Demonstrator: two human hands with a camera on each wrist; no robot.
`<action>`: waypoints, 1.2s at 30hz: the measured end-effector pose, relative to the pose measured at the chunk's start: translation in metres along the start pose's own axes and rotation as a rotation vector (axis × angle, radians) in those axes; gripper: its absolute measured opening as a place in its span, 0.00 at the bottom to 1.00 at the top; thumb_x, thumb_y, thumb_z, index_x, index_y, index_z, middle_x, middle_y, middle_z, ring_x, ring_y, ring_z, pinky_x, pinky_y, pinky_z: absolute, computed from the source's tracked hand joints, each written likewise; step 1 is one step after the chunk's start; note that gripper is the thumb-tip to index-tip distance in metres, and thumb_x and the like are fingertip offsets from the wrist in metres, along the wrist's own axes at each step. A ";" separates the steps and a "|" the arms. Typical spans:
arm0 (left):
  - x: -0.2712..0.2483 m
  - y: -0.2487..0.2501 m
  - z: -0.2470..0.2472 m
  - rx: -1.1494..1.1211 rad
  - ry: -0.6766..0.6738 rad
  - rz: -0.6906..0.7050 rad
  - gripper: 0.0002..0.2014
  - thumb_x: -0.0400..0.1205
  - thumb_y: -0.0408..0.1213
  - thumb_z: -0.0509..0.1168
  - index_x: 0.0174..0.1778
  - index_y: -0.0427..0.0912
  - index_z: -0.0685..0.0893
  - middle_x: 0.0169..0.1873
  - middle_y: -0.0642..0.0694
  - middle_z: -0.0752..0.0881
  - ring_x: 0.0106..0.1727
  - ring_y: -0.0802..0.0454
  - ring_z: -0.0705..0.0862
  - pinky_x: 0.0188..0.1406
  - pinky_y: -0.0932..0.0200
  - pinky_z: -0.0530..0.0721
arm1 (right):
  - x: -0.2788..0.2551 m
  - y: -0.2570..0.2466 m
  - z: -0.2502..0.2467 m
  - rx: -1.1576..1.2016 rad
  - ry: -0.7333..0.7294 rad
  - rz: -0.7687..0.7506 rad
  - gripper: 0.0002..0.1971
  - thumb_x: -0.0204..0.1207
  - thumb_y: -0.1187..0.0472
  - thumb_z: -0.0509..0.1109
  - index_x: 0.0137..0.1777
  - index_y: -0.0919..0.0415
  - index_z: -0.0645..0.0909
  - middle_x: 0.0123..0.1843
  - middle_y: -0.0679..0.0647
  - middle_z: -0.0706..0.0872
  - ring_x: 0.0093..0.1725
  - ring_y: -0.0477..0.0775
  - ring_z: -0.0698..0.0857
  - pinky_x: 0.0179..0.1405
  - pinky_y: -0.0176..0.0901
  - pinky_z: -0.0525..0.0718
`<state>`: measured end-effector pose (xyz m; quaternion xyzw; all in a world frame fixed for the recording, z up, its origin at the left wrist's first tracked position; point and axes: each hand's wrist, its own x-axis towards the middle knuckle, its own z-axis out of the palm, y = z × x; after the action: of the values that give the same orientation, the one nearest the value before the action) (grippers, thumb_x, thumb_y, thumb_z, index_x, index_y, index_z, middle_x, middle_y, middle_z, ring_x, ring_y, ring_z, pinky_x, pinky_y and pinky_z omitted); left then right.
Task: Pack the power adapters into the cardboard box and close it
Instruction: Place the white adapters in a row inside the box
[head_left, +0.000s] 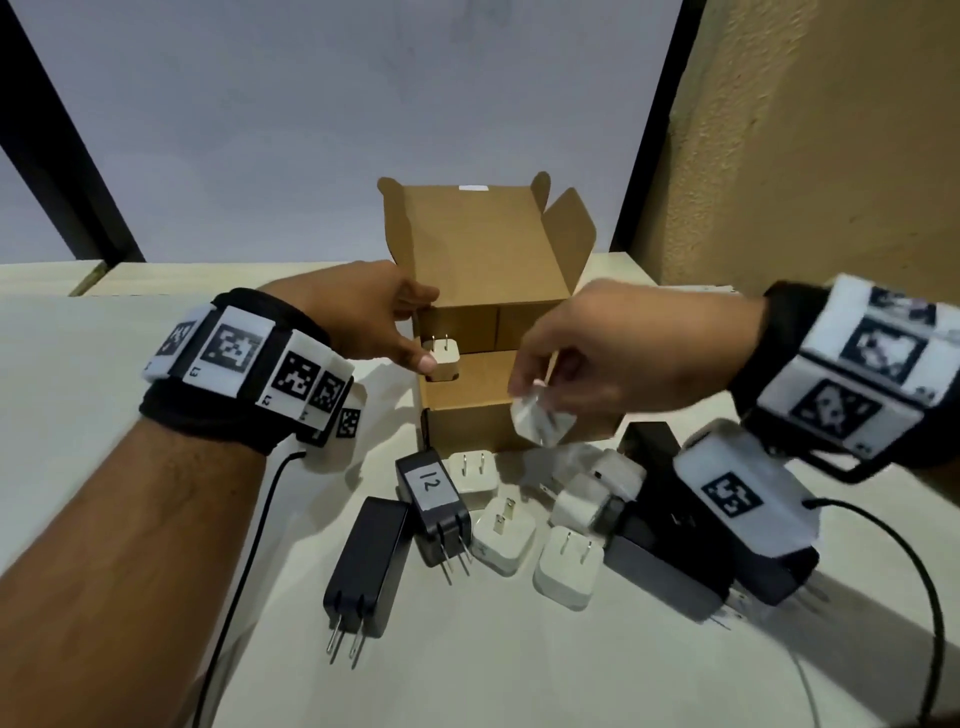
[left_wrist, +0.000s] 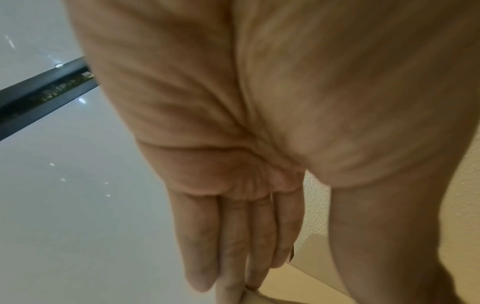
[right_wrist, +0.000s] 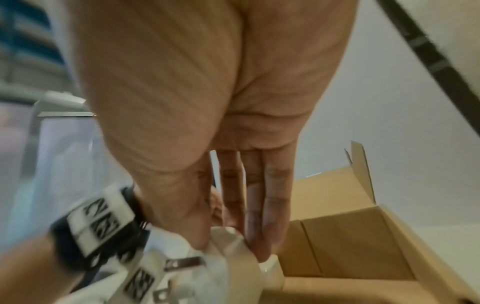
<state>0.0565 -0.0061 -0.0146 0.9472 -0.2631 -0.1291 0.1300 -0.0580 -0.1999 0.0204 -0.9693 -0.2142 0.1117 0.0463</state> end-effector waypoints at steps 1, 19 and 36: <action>0.000 -0.001 0.000 -0.005 0.002 0.007 0.46 0.68 0.50 0.76 0.80 0.45 0.63 0.76 0.49 0.72 0.76 0.54 0.71 0.75 0.55 0.67 | 0.002 0.003 -0.008 0.044 0.027 0.013 0.11 0.78 0.55 0.70 0.59 0.46 0.84 0.51 0.36 0.86 0.47 0.35 0.84 0.52 0.31 0.83; 0.005 -0.002 0.000 -0.007 -0.012 0.055 0.46 0.69 0.49 0.76 0.81 0.44 0.61 0.77 0.48 0.70 0.76 0.52 0.71 0.74 0.54 0.69 | 0.100 0.045 0.010 0.067 -0.199 0.377 0.07 0.81 0.60 0.68 0.55 0.57 0.85 0.41 0.53 0.90 0.32 0.46 0.87 0.32 0.34 0.86; 0.008 -0.005 -0.007 0.009 -0.025 0.058 0.48 0.66 0.52 0.76 0.80 0.45 0.62 0.76 0.50 0.71 0.76 0.53 0.72 0.72 0.57 0.68 | 0.049 0.038 0.004 -0.360 -0.183 0.097 0.20 0.82 0.63 0.64 0.71 0.46 0.80 0.66 0.47 0.84 0.63 0.51 0.82 0.62 0.41 0.79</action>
<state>0.0678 -0.0046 -0.0112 0.9381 -0.2925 -0.1359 0.1262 -0.0008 -0.2131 0.0015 -0.9568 -0.1871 0.1614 -0.1530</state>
